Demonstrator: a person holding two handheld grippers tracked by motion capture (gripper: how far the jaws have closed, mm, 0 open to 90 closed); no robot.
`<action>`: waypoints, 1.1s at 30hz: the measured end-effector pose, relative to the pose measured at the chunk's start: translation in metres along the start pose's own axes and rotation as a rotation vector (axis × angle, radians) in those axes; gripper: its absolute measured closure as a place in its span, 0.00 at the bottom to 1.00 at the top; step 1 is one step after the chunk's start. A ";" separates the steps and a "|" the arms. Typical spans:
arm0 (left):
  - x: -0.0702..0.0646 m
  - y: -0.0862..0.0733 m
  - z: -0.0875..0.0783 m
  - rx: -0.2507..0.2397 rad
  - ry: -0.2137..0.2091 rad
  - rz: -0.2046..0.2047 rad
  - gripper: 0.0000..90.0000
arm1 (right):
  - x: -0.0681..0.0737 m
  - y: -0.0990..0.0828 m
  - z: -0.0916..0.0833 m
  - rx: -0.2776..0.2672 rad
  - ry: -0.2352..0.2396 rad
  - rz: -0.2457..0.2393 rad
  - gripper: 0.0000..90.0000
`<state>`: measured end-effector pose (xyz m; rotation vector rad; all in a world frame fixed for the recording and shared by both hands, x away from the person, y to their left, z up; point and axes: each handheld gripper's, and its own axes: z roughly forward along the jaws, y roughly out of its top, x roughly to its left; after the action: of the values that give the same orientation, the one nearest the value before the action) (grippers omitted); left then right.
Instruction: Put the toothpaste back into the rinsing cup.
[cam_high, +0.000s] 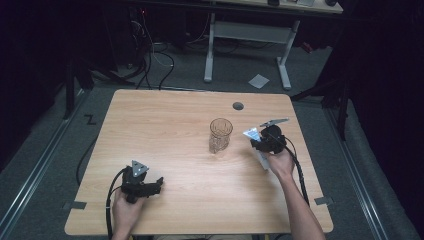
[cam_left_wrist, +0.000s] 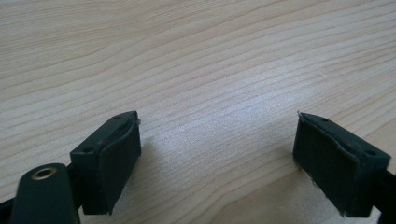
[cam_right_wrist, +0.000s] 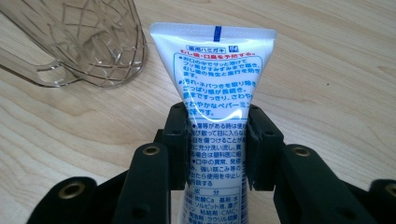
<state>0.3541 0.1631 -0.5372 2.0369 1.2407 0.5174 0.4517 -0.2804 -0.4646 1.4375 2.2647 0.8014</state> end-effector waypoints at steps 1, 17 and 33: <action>0.000 0.000 0.000 0.000 0.000 0.000 0.17 | 0.001 -0.001 -0.001 -0.008 0.003 0.005 0.73; 0.000 0.000 0.000 0.000 0.000 0.000 0.17 | 0.018 -0.014 -0.027 -0.104 0.052 -0.028 0.73; 0.000 0.000 0.000 0.000 0.000 0.000 0.17 | 0.036 -0.015 -0.044 -0.177 0.101 -0.054 0.73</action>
<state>0.3542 0.1631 -0.5372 2.0363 1.2409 0.5176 0.4012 -0.2651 -0.4393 1.2780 2.2302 1.0504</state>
